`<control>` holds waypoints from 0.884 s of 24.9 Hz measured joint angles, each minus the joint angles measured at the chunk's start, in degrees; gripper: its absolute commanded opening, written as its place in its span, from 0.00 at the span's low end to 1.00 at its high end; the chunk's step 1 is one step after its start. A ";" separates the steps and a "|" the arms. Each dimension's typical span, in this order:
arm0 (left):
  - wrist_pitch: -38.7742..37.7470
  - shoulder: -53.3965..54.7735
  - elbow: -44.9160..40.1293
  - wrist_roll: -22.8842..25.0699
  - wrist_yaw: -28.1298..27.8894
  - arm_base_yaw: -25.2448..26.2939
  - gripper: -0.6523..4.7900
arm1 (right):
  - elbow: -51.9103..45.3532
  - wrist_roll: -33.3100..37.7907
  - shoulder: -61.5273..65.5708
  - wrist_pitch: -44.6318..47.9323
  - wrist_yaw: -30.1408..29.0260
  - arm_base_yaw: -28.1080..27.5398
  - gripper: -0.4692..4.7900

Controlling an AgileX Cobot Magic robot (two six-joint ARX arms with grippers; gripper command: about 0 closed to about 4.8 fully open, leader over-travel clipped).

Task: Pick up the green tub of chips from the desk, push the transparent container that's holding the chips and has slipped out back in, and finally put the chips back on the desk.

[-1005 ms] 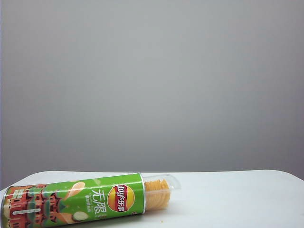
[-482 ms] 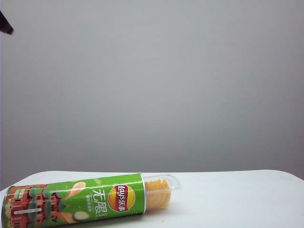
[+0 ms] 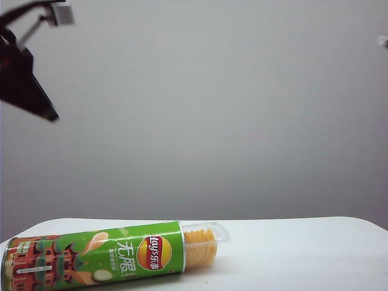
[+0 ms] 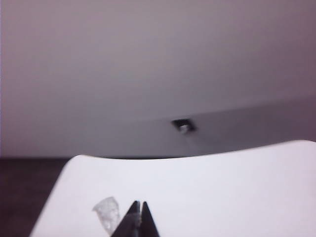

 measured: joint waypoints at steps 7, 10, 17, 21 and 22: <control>-4.52 13.16 3.02 3.15 2.95 0.04 1.00 | 12.59 1.22 21.77 -0.39 -16.37 0.72 0.09; -4.24 15.72 3.04 3.21 2.64 -0.02 1.00 | 12.59 -0.28 24.02 -0.50 -16.68 0.92 0.09; -3.96 22.43 3.04 3.23 -3.80 -1.18 1.00 | 12.55 -1.36 28.44 -1.68 -20.44 1.09 0.09; -4.02 25.35 3.04 3.21 -3.15 -2.12 1.00 | 12.57 -1.33 28.41 -1.68 -20.59 1.09 0.09; -4.02 26.03 3.04 3.21 -2.62 -2.25 1.00 | 12.57 -1.33 28.44 -1.70 -20.83 1.09 0.09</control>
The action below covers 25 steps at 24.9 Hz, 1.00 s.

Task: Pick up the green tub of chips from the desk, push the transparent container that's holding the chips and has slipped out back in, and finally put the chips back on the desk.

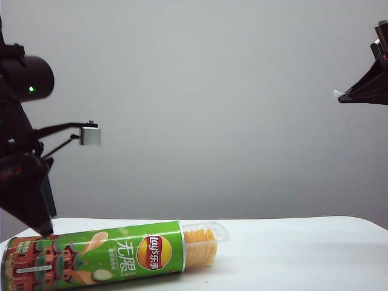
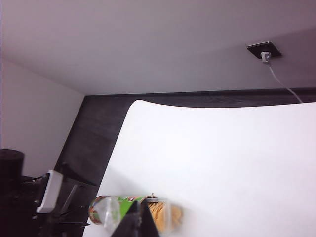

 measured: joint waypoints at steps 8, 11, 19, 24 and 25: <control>1.27 7.06 0.00 -0.02 0.26 -0.42 1.00 | 0.00 -2.10 -0.02 -1.97 -1.16 0.26 0.09; 3.78 9.01 0.02 -0.31 -1.03 -1.05 1.00 | 0.00 -2.82 -0.02 -2.49 -1.09 0.37 0.09; 6.08 10.62 0.00 -0.39 -3.30 -1.68 0.68 | 0.00 -3.19 -0.02 -2.58 -0.90 0.39 0.09; 6.80 10.62 0.02 -0.46 -3.72 -1.84 0.63 | 0.00 -3.96 -0.02 -2.58 -0.50 0.39 0.09; 6.93 10.62 0.02 -0.46 -3.76 -1.95 0.63 | 0.00 -4.11 -0.02 -2.58 -0.50 0.39 0.09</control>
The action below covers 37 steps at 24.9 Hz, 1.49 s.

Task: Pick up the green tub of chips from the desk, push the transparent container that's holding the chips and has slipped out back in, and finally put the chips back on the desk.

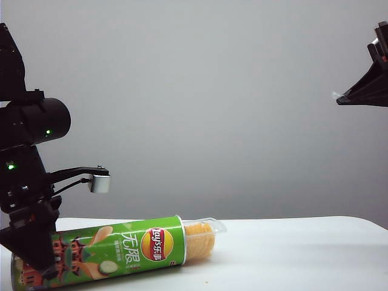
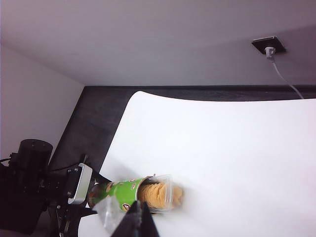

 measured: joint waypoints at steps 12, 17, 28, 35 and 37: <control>-0.22 -9.09 -0.02 0.02 -1.46 -8.22 0.64 | 0.02 -1.81 3.54 -2.54 -5.22 0.28 0.27; 2.21 -15.78 0.52 0.04 -1.66 -10.64 0.64 | -0.02 -8.24 4.74 -8.74 -6.71 1.40 0.33; 0.94 -17.70 2.82 -0.22 0.92 -10.80 0.63 | -0.07 -14.05 4.74 -12.52 -10.97 12.79 0.42; 0.39 -17.68 2.82 -1.75 3.26 -10.82 0.63 | -0.07 -14.12 4.74 -12.24 -9.57 14.58 0.08; 0.33 -17.68 2.82 -2.49 3.80 -10.82 0.63 | -0.07 -14.10 4.74 -12.24 -9.55 14.58 0.08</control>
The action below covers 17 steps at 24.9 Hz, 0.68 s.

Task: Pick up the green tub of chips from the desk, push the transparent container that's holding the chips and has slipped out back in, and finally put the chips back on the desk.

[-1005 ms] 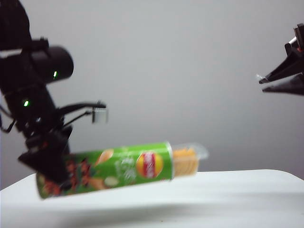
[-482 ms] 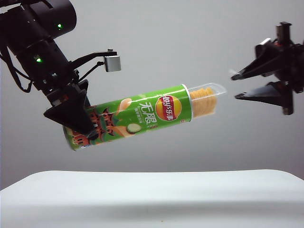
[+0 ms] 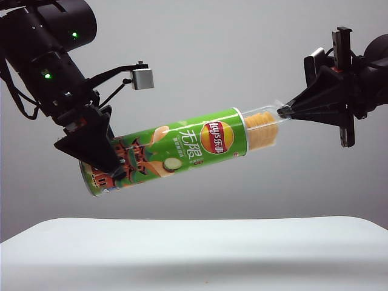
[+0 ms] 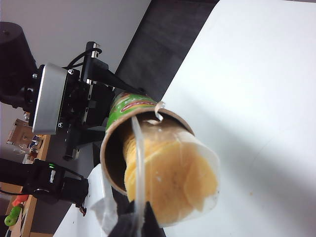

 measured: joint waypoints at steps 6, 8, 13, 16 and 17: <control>0.15 0.07 -0.02 -1.16 1.81 -0.22 0.63 | 0.00 0.07 0.00 0.00 -0.07 1.14 0.08; 0.85 0.13 -0.09 -1.68 2.23 -0.70 0.63 | 0.00 0.07 0.00 0.07 -0.13 2.32 0.08; 2.60 0.22 -0.37 -2.67 1.49 -2.58 0.63 | 0.00 0.11 0.00 0.55 1.07 5.57 0.08; 3.45 0.20 -0.39 -2.67 1.44 -2.95 0.63 | 0.00 0.20 -0.02 0.72 1.14 6.45 0.08; 3.58 0.20 -0.39 -2.80 1.44 -2.97 0.63 | 0.02 0.22 -0.02 0.79 1.14 6.45 0.08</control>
